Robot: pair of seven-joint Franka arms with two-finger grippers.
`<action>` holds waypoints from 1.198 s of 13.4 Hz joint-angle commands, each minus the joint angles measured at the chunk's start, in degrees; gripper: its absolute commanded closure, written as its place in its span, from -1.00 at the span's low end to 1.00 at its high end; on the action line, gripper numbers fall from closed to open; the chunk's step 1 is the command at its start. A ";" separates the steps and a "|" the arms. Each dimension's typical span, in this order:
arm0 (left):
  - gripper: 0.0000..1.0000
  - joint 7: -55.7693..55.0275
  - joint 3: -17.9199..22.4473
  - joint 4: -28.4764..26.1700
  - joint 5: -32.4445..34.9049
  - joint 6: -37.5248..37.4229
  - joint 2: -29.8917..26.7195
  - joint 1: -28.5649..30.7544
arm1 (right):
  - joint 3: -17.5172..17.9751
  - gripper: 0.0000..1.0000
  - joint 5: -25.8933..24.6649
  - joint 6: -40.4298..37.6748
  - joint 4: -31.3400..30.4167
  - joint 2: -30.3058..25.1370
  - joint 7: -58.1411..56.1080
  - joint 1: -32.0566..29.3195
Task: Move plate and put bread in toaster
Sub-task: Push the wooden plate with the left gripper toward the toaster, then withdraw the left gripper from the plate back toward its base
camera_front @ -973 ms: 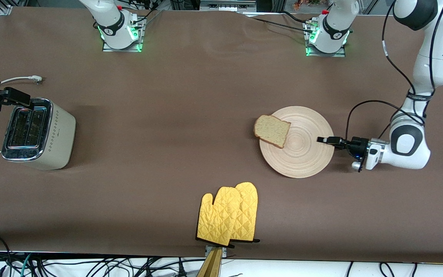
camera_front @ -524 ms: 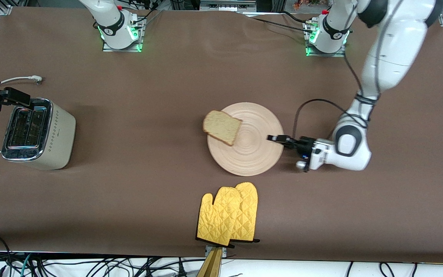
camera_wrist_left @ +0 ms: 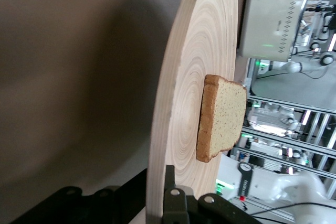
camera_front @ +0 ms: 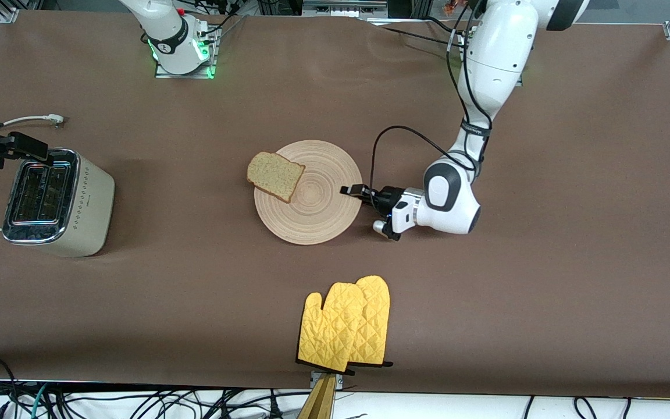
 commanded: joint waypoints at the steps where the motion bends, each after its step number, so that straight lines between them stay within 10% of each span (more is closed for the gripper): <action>1: 1.00 0.61 1.00 -0.65 -4.17 2.41 0.34 -2.07 | 0.04 -1.00 0.84 -0.32 1.11 0.31 0.38 -0.12; 6: 0.86 0.17 3.62 -0.47 -4.44 2.42 0.70 -2.16 | 0.31 -1.00 0.84 -0.23 1.20 0.31 0.38 0.06; 9: 0.09 0.79 5.13 -0.65 -4.09 1.89 0.35 -1.64 | 0.66 -1.00 0.84 0.38 1.20 0.31 0.38 0.23; 10: -0.82 0.87 5.48 -0.74 -3.74 1.54 0.00 -1.29 | 0.74 -1.00 0.84 0.38 1.20 0.31 0.38 0.32; 11: -1.00 0.96 6.61 -1.09 -3.65 0.23 -0.44 -0.33 | 0.75 -1.00 0.84 0.38 1.20 0.31 0.38 0.41; 16: -1.00 0.87 10.14 -1.53 4.32 -6.72 -4.91 5.73 | 0.57 -1.00 0.75 0.38 1.20 0.31 0.38 0.85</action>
